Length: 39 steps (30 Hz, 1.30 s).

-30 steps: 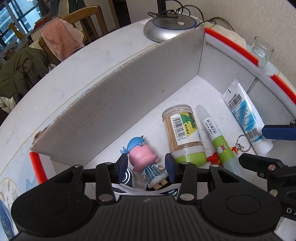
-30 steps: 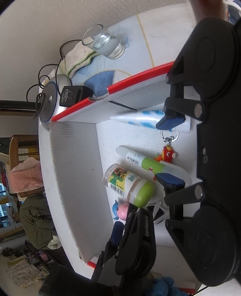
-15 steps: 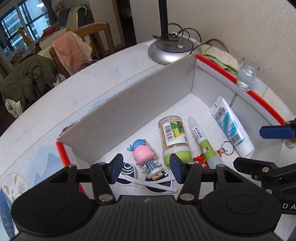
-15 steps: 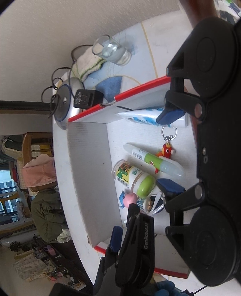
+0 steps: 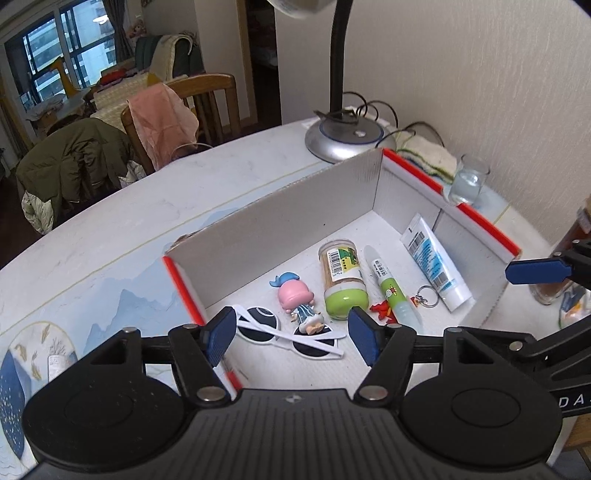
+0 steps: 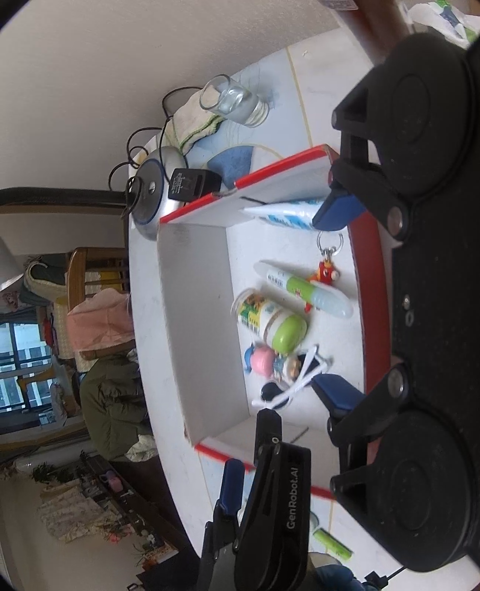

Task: Organize rigid objects
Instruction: 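Withdraw both tools from the box toward the remaining items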

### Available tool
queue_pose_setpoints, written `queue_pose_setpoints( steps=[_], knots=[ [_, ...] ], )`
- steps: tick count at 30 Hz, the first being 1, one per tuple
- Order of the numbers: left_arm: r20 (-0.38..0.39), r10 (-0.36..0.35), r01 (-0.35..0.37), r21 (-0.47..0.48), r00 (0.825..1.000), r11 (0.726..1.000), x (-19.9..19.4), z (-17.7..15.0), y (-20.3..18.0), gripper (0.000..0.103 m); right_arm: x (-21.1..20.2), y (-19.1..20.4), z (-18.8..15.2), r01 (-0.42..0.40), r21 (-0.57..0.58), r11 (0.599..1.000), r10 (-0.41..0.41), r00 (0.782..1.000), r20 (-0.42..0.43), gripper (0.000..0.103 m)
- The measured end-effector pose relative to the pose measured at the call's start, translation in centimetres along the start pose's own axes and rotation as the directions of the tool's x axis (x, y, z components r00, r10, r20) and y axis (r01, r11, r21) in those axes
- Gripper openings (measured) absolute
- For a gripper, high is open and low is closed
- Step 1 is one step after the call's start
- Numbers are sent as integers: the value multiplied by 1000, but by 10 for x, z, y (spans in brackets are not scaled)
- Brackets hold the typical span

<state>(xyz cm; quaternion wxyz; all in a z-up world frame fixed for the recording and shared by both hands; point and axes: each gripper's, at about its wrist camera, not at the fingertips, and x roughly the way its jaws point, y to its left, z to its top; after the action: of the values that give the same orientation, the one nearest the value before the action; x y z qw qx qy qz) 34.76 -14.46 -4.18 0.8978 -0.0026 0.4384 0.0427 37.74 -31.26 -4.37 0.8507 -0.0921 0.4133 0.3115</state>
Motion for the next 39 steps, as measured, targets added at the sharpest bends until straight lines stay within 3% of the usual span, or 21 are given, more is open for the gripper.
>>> queue_pose_setpoints(
  steps=[2,5,13,16,22,25,31,36,39],
  knots=[
    [16,-5,5,-9,1000,1000,-10,-5,5,67,-6,7,-1,-6,-4,1000,6,1000,16,90],
    [39,-19,20,-26,999,999,-26,-15,15,76,-15,16,-1,-23,5,1000,23,999,32,92],
    [74,-24,29,-66,997,997,-54,-43,43,77,-31,46,-7,-35,17,999,34,997,67,96],
    [88,-34,42,-91,996,995,-64,-54,55,85,-35,56,-9,-52,38,998,49,996,79,98],
    [108,-35,49,-130,994,990,-81,-72,78,88,-40,84,-16,-79,59,995,72,992,107,101],
    [121,-38,56,-150,992,987,-89,-80,91,101,-43,100,-19,-95,63,993,87,989,118,102],
    [168,-45,76,-183,985,980,-107,-98,117,103,-45,129,-24,-115,68,991,105,985,136,103],
    [222,15,28,-188,975,982,-118,-115,140,103,-44,154,-28,-133,66,989,123,982,143,103],
    [209,25,14,-182,978,983,-120,-123,153,103,-40,171,-31,-136,64,989,126,983,136,103]
  ],
)
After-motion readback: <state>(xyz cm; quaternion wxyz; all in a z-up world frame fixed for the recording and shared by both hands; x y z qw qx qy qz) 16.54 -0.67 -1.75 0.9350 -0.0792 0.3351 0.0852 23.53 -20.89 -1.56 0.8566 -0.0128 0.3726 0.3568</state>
